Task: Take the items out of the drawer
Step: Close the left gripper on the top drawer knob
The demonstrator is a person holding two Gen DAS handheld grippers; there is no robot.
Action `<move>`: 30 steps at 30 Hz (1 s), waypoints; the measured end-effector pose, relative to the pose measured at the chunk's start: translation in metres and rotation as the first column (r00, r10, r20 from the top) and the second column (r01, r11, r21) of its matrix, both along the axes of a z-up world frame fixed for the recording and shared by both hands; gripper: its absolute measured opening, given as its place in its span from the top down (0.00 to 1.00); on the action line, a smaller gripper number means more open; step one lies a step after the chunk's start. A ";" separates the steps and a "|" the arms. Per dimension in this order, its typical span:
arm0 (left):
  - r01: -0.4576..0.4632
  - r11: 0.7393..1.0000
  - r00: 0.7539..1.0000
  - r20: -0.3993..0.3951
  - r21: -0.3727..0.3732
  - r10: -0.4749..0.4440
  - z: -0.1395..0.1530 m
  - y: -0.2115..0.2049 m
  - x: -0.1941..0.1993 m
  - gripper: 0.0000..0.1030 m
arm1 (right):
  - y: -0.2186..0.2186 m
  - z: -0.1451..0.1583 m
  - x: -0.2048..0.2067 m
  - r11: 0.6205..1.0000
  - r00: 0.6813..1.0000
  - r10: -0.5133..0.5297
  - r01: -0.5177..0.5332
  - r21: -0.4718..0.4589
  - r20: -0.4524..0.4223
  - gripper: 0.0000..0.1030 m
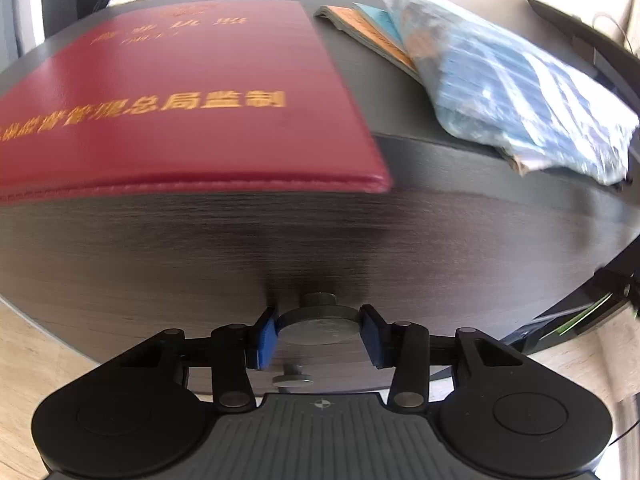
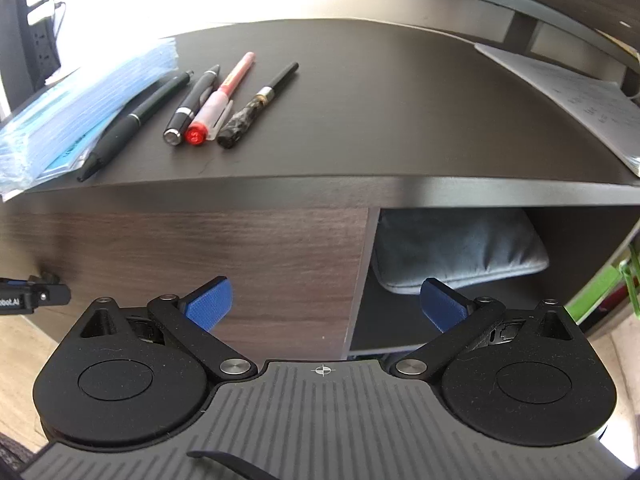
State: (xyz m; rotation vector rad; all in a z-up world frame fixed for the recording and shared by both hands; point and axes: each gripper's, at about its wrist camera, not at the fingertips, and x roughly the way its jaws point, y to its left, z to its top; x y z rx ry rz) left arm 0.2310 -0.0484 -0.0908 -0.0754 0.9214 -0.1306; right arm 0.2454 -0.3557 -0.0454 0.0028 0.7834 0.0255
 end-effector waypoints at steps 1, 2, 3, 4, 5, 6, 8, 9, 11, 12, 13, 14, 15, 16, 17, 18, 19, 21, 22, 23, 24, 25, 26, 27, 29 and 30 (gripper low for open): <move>0.009 1.000 1.000 0.002 0.010 -0.009 0.000 -0.001 -0.001 0.60 | -0.001 0.000 0.003 1.000 1.000 0.018 -0.018 -0.003 0.001 0.01; 0.017 1.000 1.000 0.002 0.017 -0.017 0.001 -0.002 -0.001 0.60 | -0.001 0.000 0.005 0.999 0.999 0.039 -0.039 -0.010 0.001 0.02; 0.025 0.999 1.000 0.002 0.023 -0.025 0.001 -0.003 -0.001 0.60 | 0.000 0.000 0.008 0.998 0.998 0.061 -0.061 -0.022 -0.001 0.03; 0.031 0.999 1.000 0.000 0.028 -0.031 0.001 -0.003 -0.001 0.60 | 0.001 -0.001 0.012 0.996 0.996 0.085 -0.086 -0.039 -0.007 0.05; 0.035 0.999 0.999 -0.001 0.033 -0.035 0.002 -0.004 -0.001 0.60 | 0.002 -0.002 0.016 0.993 0.994 0.107 -0.108 -0.056 -0.017 0.08; 0.038 0.999 0.999 -0.003 0.038 -0.038 0.002 -0.005 -0.001 0.60 | 0.003 -0.004 0.020 0.990 0.991 0.127 -0.129 -0.064 -0.033 0.08; 0.044 0.998 0.999 -0.004 0.048 -0.044 0.003 -0.008 0.001 0.60 | 0.004 -0.007 0.026 0.985 0.985 0.161 -0.165 -0.060 -0.064 0.09; 0.050 0.997 0.999 -0.004 0.057 -0.050 0.002 -0.014 0.002 0.60 | 0.004 -0.008 0.028 0.983 0.983 0.171 -0.175 -0.061 -0.073 0.09; 0.062 0.995 0.998 -0.004 0.077 -0.062 -0.001 -0.029 0.010 0.60 | 0.006 -0.009 0.031 0.979 0.978 0.190 -0.196 -0.063 -0.091 0.09; 0.069 0.994 0.998 -0.004 0.088 -0.068 -0.002 -0.034 0.011 0.60 | 0.008 -0.010 0.033 0.977 0.975 0.198 -0.204 -0.063 -0.098 0.09; 0.076 0.992 0.997 -0.004 0.099 -0.076 -0.002 -0.037 0.012 0.60 | 0.009 -0.011 0.034 0.976 0.973 0.205 -0.211 -0.059 -0.106 0.09; 0.082 0.991 0.997 -0.004 0.108 -0.082 -0.002 -0.039 0.012 0.60 | 0.011 -0.011 0.035 0.975 0.972 0.207 -0.215 -0.056 -0.114 0.09; 0.088 0.989 0.996 -0.004 0.116 -0.088 -0.002 -0.042 0.012 0.60 | 0.012 -0.012 0.037 0.976 0.971 0.204 -0.211 -0.053 -0.122 0.09; 0.096 0.987 0.995 -0.005 0.125 -0.096 -0.002 -0.044 0.013 0.60 | 0.015 -0.013 0.037 0.977 0.972 0.199 -0.207 -0.058 -0.128 0.08; 0.105 0.985 0.994 -0.005 0.135 -0.106 -0.002 -0.046 0.013 0.60 | 0.017 -0.014 0.037 0.976 0.973 0.193 -0.204 -0.076 -0.130 0.08; 0.116 0.982 0.993 -0.006 0.147 -0.116 -0.002 -0.049 0.013 0.60 | 0.019 -0.014 0.036 0.975 0.973 0.190 -0.203 -0.090 -0.131 0.08; 0.125 0.980 0.992 -0.007 0.157 -0.125 -0.002 -0.051 0.013 0.60 | 0.020 -0.015 0.035 0.974 0.973 0.189 -0.203 -0.097 -0.132 0.08; 0.140 0.975 0.990 -0.011 0.174 -0.140 -0.002 -0.056 0.013 0.60 | 0.019 -0.014 0.033 0.974 0.973 0.191 -0.205 -0.101 -0.132 0.10; 0.147 0.972 0.989 -0.014 0.182 -0.147 -0.002 -0.058 0.013 0.60 | 0.017 -0.013 0.032 0.974 0.972 0.192 -0.206 -0.095 -0.133 0.10; 0.154 0.970 0.988 -0.017 0.190 -0.154 -0.002 -0.060 0.013 0.60 | 0.015 -0.012 0.031 0.974 0.972 0.195 -0.207 -0.089 -0.134 0.11; 0.161 0.967 0.987 -0.020 0.198 -0.160 -0.002 -0.062 0.012 0.60 | 0.013 -0.011 0.030 0.974 0.971 0.197 -0.209 -0.087 -0.136 0.11; 0.167 0.964 0.986 -0.022 0.206 -0.167 -0.002 -0.065 0.011 0.60 | 0.013 -0.011 0.027 0.973 0.970 0.198 -0.212 -0.091 -0.139 0.11; 0.172 0.962 0.985 -0.025 0.211 -0.171 -0.002 -0.067 0.010 0.60 | 0.013 -0.011 0.025 0.972 0.969 0.200 -0.215 -0.095 -0.143 0.11; 0.177 0.961 0.984 -0.027 0.215 -0.175 -0.001 -0.069 0.008 0.60 | 0.012 -0.010 0.023 0.971 0.968 0.202 -0.217 -0.099 -0.146 0.11; 0.186 0.957 0.983 -0.034 0.222 -0.183 -0.001 -0.073 0.002 0.60 | 0.010 -0.009 0.017 0.972 0.968 0.200 -0.216 -0.097 -0.151 0.11; 0.190 0.956 0.982 -0.038 0.225 -0.186 -0.001 -0.075 -0.001 0.60 | 0.009 -0.008 0.013 0.973 0.968 0.198 -0.213 -0.092 -0.153 0.11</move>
